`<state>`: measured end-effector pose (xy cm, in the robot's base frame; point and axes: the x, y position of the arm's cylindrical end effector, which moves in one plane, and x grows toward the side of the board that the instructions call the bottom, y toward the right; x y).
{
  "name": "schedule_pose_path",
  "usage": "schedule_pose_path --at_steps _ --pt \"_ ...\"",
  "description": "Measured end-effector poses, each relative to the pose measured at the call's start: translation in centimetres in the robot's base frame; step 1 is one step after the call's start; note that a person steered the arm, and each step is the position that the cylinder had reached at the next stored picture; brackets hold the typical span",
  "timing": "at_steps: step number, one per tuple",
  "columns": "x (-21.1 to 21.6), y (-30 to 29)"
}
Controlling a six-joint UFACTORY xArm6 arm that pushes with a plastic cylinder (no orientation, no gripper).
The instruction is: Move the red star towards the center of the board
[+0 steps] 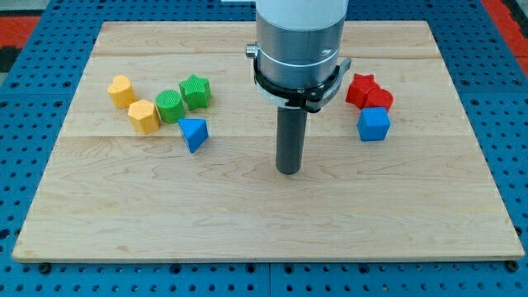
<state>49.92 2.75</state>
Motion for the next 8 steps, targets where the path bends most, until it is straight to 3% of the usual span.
schedule_pose_path --at_steps 1,2,3,7,8 --pt "0.5 1.0" --pt "1.4 9.1" --pt "0.3 13.4" --pt "-10.5 13.1" --pt "-11.2 14.8"
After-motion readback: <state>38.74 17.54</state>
